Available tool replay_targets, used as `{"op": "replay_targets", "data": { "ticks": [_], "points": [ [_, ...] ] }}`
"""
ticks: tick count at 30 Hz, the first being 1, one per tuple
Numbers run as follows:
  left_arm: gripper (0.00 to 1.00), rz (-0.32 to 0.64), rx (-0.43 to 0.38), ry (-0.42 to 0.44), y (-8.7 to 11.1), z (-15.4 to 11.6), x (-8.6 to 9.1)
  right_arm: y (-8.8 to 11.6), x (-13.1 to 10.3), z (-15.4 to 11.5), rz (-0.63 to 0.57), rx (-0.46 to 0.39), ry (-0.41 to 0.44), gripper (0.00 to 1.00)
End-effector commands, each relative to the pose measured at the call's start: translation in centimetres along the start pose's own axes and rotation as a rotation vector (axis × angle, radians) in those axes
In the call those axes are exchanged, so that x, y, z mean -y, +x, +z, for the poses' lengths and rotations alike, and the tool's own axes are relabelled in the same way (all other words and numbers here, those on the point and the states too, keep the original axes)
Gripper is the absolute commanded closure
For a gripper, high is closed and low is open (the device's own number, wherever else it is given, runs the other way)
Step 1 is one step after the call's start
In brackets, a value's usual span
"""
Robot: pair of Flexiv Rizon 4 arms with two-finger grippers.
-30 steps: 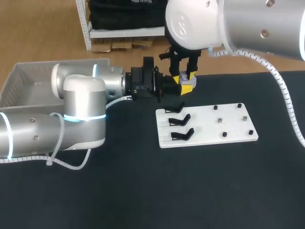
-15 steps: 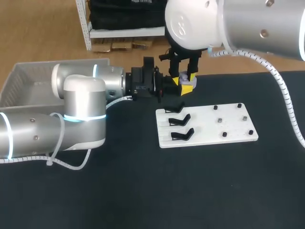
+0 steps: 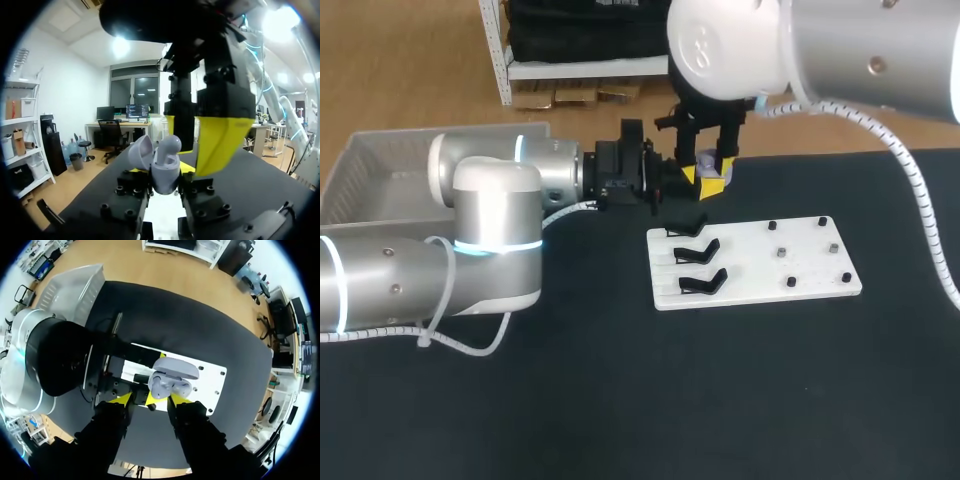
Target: Pick up each earbud case from the left stands, insert the matching earbuds, close the lid, and place the case in the box.
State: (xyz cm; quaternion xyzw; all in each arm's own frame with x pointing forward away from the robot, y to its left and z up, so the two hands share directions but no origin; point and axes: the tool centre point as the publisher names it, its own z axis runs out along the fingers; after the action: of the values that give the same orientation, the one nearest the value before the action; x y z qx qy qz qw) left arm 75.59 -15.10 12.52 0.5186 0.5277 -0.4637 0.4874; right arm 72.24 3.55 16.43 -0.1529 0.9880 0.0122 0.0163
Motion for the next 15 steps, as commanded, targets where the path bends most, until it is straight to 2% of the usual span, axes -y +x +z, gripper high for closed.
{"op": "replay_targets", "data": {
  "ticks": [1, 6, 10, 12, 15],
  "points": [
    [1.00, -0.001, -0.002, 0.003, -0.1, 0.0, -0.2, 0.7, 0.1, -0.5, 0.006, 0.007, -0.001, 0.56],
    [1.00, -0.001, -0.002, 0.003, -0.1, 0.0, -0.2, 0.6, 0.3, -1.6, 0.031, 0.056, -0.003, 0.56],
    [1.00, -0.001, -0.002, 0.003, -0.1, 0.0, -0.2, -0.3, 0.2, -2.6, 0.030, 0.083, 0.006, 0.60],
    [1.00, -0.001, -0.002, 0.003, -0.1, 0.0, -0.2, -0.6, 0.1, -2.8, 0.026, 0.088, 0.010, 0.70],
    [1.00, -0.001, -0.002, 0.003, -0.1, 0.0, -0.2, -0.6, -0.3, -2.9, 0.014, 0.087, 0.010, 0.68]
  ]
}}
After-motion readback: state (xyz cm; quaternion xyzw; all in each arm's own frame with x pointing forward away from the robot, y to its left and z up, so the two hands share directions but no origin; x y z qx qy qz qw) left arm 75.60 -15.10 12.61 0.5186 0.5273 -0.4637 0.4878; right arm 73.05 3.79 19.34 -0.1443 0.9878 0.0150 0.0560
